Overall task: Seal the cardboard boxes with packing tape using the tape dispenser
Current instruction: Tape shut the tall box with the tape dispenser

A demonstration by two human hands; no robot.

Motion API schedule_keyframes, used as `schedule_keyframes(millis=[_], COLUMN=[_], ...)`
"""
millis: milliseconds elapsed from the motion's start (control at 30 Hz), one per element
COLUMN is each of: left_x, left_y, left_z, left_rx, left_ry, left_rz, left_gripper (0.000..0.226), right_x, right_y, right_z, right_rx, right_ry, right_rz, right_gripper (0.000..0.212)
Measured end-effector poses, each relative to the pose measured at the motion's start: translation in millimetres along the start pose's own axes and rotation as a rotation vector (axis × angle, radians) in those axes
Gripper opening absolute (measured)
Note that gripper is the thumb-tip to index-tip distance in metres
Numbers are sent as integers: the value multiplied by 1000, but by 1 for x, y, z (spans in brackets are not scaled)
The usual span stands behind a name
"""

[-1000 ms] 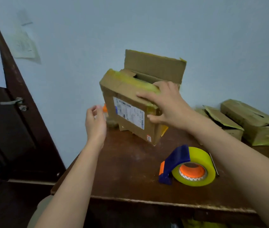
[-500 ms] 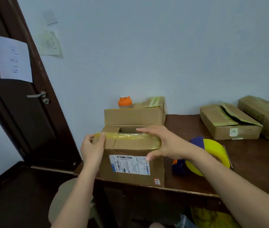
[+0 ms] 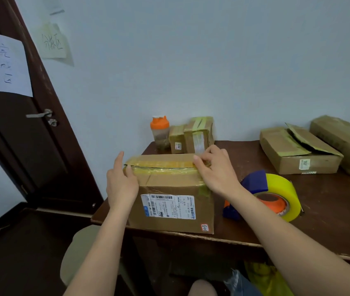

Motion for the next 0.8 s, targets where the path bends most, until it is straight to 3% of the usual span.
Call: schedule_keyframes(millis=[167, 300, 400, 600, 800], left_x=[1, 9, 17, 14, 19], left_y=[-4, -6, 3, 14, 16], left_z=[5, 6, 6, 16, 13], left_rx=[-194, -162, -210, -632, -626], left_ry=[188, 217, 241, 322, 290], left_rz=[262, 322, 374, 591, 632], left_gripper=[47, 40, 44, 56, 55], right_x=[-7, -11, -8, 3, 1], right_y=[-3, -3, -6, -3, -17], right_z=[2, 4, 4, 13, 13], right_rx=[-91, -166, -171, -349, -498], right_ry=[105, 167, 186, 187, 186], right_rz=[-39, -13, -127, -259, -286], right_gripper=[22, 24, 44, 59, 66])
Point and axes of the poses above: each hand's wrist, its own z-axis towards the middle knuckle, its own y-axis out of the palm, x = y × z, the point moved 2 cm from there along z, towards the middle knuckle, and after that the axes turned 7 degrees about y, right-handed, at the moved point
